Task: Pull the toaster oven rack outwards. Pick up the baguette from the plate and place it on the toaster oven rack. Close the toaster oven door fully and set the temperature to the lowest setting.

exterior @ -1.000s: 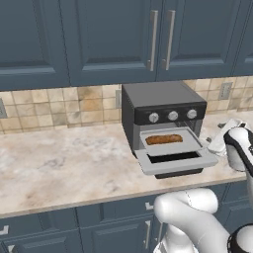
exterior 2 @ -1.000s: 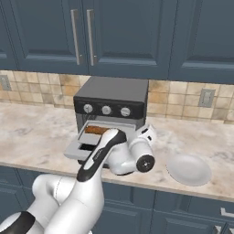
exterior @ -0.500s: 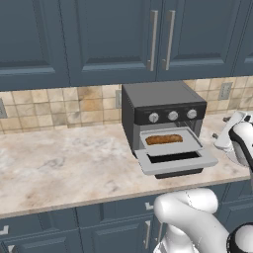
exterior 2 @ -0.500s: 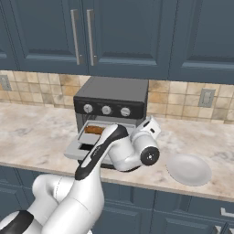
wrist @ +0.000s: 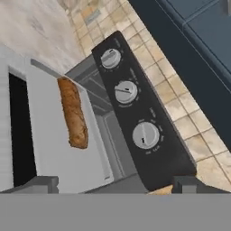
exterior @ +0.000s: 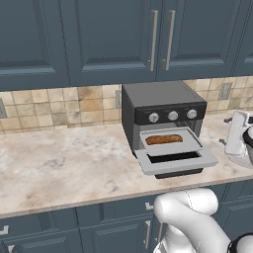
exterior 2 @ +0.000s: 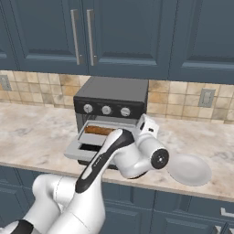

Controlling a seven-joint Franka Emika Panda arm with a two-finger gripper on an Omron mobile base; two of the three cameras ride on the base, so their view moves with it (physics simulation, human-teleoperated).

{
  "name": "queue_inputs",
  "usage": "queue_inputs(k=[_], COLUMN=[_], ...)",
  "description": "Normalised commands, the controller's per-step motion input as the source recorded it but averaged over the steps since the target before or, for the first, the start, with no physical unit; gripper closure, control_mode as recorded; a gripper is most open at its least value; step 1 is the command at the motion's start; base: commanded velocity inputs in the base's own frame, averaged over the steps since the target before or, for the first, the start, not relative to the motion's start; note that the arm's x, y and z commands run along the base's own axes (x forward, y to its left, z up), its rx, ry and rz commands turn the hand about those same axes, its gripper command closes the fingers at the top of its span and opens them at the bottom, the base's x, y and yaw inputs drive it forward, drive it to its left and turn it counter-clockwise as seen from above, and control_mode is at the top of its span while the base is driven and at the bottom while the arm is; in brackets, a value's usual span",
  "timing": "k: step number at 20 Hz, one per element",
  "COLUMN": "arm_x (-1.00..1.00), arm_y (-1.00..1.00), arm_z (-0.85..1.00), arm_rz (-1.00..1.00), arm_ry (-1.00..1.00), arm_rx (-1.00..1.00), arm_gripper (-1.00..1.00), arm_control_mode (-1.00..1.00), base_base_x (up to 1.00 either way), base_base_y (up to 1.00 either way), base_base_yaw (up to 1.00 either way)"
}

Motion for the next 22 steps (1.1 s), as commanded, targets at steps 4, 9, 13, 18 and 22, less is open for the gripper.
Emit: queue_inputs(k=[4, 9, 13, 18, 22], arm_x=[-0.44, -0.49, -0.4, -0.14, 0.0], arm_y=[0.01, 0.26, 0.63, 0.81, 0.62], arm_z=[0.23, 0.09, 0.0, 0.0, 0.01], arm_rz=[0.3, 0.23, 0.18, 0.19, 0.2], arm_ry=[-0.22, -0.27, -0.25, -0.06, 0.0], arm_rx=[-0.42, -0.52, -0.62, -0.68, -0.63], arm_gripper=[-1.0, -1.0, -1.0, -1.0, -1.0], arm_control_mode=[-1.0, -1.0, -1.0, -1.0, -1.0], base_base_x=[0.0, 0.0, 0.0, 0.0, 0.0], base_base_y=[0.0, 0.0, 0.0, 0.0, 0.0], base_base_yaw=[0.0, 0.0, 0.0, 0.0, 0.0])
